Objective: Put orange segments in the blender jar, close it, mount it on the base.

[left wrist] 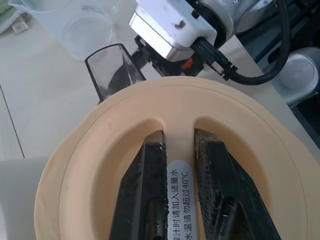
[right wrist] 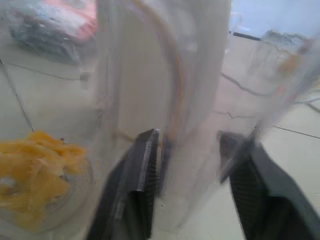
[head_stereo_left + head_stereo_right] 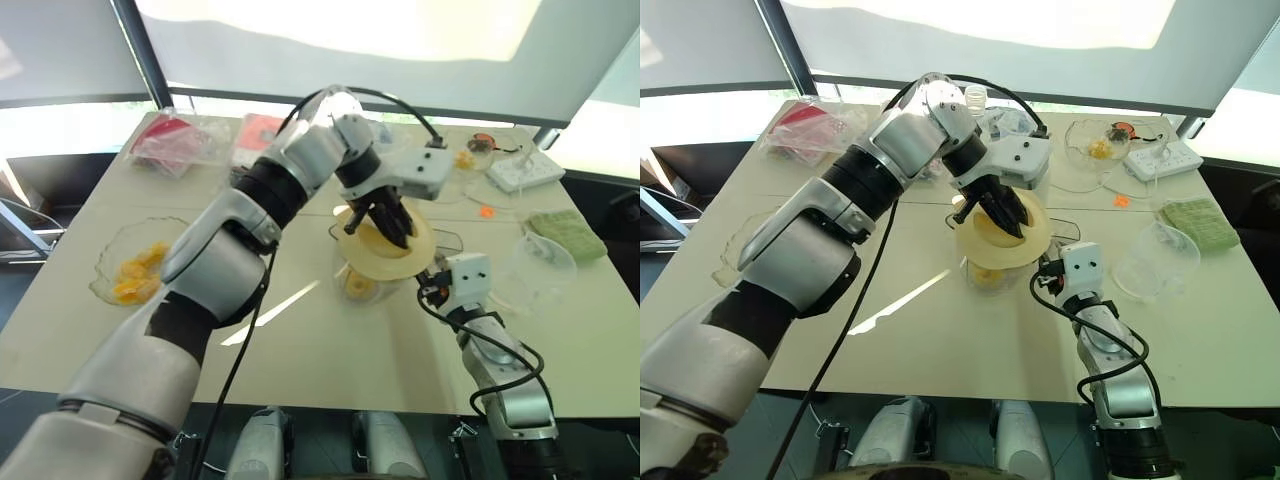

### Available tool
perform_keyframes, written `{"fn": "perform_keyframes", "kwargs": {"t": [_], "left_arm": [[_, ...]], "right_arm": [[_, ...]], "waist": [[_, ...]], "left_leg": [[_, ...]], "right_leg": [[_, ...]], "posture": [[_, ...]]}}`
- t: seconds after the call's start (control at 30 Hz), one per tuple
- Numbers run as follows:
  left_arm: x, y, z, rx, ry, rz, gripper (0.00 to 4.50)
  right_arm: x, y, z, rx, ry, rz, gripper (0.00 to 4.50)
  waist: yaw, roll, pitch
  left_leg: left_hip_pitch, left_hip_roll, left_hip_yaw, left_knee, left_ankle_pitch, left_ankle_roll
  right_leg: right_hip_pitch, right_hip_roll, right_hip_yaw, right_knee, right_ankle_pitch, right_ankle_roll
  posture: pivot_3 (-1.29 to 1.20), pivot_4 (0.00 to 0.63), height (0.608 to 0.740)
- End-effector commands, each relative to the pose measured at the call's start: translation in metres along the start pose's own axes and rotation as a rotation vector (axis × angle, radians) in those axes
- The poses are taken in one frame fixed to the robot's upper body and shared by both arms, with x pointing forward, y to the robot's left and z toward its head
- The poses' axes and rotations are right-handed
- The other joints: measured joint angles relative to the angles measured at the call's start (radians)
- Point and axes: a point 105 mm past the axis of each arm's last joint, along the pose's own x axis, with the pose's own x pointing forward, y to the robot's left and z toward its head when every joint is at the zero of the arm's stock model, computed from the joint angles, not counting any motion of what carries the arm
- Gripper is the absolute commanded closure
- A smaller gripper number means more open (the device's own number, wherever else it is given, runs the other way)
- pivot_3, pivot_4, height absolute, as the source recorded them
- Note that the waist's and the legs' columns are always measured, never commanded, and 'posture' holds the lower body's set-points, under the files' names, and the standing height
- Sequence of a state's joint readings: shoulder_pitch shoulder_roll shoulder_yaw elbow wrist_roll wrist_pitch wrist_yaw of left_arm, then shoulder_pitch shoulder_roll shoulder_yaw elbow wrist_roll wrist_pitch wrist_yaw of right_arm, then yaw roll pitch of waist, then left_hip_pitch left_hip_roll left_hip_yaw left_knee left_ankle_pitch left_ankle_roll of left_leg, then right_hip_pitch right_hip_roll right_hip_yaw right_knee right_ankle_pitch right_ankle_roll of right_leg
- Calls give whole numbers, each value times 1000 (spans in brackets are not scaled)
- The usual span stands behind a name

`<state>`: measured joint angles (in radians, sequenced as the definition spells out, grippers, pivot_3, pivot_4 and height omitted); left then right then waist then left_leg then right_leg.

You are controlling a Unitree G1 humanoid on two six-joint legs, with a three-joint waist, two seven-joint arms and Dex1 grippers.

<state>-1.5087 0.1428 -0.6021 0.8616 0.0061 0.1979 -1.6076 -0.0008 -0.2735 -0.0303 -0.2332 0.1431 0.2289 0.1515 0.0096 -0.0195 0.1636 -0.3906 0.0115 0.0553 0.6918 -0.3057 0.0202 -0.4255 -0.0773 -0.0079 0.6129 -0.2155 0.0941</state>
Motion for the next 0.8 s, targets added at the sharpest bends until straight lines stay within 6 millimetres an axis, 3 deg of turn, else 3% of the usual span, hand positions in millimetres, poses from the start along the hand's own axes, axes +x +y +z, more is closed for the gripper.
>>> {"fn": "perform_keyframes", "kwargs": {"t": [0.03, 0.4, 0.8], "left_arm": [[20, -12, -32, -118, 67, -59, 4289], [14, -16, -46, -282, -32, 29, 4289], [22, -11, -77, -424, -11, 140, 4289]], "right_arm": [[1, -12, 10, -72, -33, -36, 3528], [6, -8, 12, -70, -31, -40, 3529], [25, -5, 9, -113, 65, 16, 3529]], "waist": [[3, 2, -2], [0, 4, -3], [-3, 5, -13]], "left_leg": [[0, 0, 0, 0, 0, 0], [0, -1, -3, 2, 0, 0], [1, -1, -3, 3, 0, 0]], "right_leg": [[1, 0, 0, 0, 0, 0], [2, 0, 0, 0, 0, 0], [3, 0, 0, 1, 0, 0]], "posture": [[0, 150, 740], [0, 150, 740], [0, 150, 740]]}}
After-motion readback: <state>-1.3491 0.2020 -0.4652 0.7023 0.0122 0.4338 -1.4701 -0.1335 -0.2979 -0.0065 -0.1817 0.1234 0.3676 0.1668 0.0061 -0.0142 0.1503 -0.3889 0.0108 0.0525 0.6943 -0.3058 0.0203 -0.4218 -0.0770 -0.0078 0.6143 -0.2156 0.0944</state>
